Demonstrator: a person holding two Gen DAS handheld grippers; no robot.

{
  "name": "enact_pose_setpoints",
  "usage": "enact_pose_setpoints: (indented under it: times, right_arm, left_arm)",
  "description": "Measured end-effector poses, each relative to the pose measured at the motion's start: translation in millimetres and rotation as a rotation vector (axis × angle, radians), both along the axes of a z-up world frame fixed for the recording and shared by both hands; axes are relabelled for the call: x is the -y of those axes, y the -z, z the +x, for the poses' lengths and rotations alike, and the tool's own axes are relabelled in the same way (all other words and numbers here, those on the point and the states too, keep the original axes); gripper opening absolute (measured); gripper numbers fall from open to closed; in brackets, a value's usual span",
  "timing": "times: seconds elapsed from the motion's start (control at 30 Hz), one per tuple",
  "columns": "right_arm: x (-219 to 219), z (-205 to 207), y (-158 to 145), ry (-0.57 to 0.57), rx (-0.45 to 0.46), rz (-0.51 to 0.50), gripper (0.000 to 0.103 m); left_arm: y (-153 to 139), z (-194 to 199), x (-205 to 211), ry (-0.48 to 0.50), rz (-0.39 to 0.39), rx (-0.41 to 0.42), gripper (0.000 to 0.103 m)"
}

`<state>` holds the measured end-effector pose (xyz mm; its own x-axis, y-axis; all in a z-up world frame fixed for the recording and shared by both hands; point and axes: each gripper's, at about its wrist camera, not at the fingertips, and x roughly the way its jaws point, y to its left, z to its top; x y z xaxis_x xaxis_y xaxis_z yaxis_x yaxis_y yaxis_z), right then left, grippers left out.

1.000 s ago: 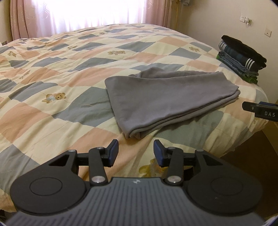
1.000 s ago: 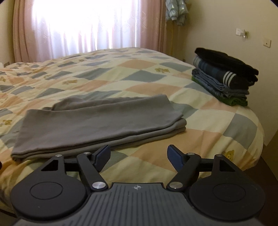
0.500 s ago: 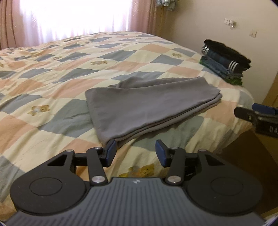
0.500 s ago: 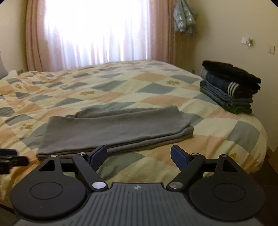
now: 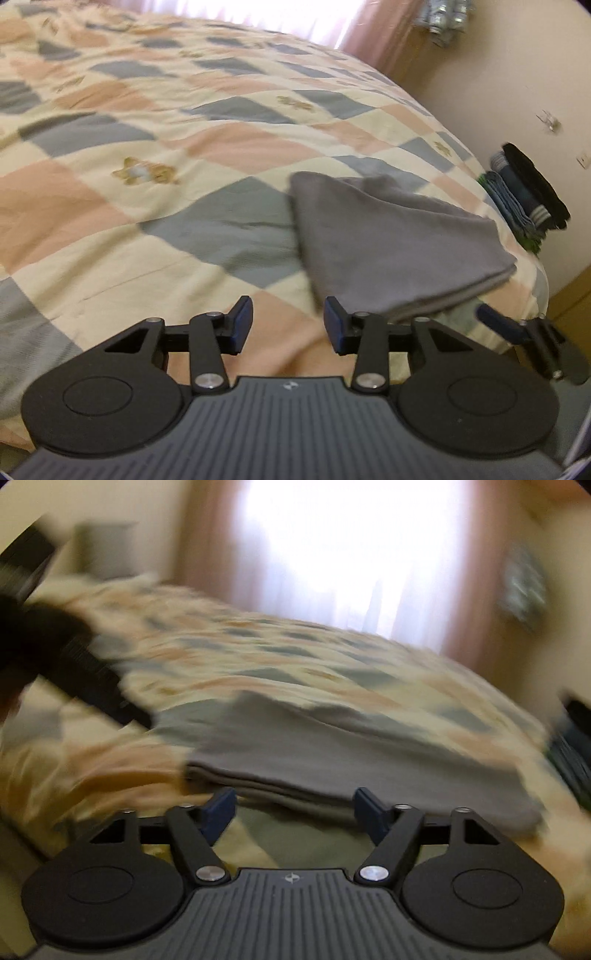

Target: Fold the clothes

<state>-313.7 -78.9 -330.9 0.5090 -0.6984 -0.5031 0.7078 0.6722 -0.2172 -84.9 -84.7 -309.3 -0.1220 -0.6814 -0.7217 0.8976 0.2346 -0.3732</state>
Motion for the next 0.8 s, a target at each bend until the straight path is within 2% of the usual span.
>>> enact_pose_setpoints:
  times: [0.1,0.2,0.27,0.3,0.37,0.4,0.43,0.5,0.57,0.7,0.77,0.8]
  right_arm:
    - [0,44,16,-0.118,-0.093,-0.082,0.066]
    - [1,76,35,-0.189,-0.181,-0.141,0.066]
    - [2,90,48,-0.208,-0.228,-0.177,0.065]
    - [2,97,54,-0.215,-0.255,-0.193,0.062]
    - [5,105,65,-0.216,-0.301,-0.207,0.048]
    - [6,106,68,-0.215,-0.305,-0.207,0.046]
    - [8,107,69,-0.209,-0.302,-0.208,0.045]
    - [11,108,68,-0.194,-0.298,-0.212,0.044]
    - [12,111,69,-0.188,-0.299,-0.223,0.045]
    - [10,116,78,-0.194,-0.336,-0.269,0.044]
    - [11,115,82,-0.191,-0.358,-0.298,0.030]
    - [11,115,82,-0.190,-0.363,-0.304,0.026]
  left_arm:
    - [7,15,12,0.001,0.006,-0.059,0.038]
    - [14,23,37,0.013,0.011,-0.125,0.039]
    - [22,27,60,0.021,0.012,-0.198,0.043]
    - [26,29,72,0.025,0.013,-0.235,0.044]
    - [37,33,97,0.021,0.022,-0.316,0.044]
    - [43,35,109,0.016,0.028,-0.351,0.044]
    - [48,37,119,0.001,0.040,-0.366,0.043]
    - [56,40,133,-0.004,0.046,-0.373,0.034]
    - [64,44,147,-0.008,0.051,-0.378,0.015]
    - [67,44,148,-0.016,0.043,-0.398,0.014]
    - [62,43,145,-0.015,0.034,-0.393,0.014]
    - [57,42,144,-0.014,0.029,-0.386,0.014]
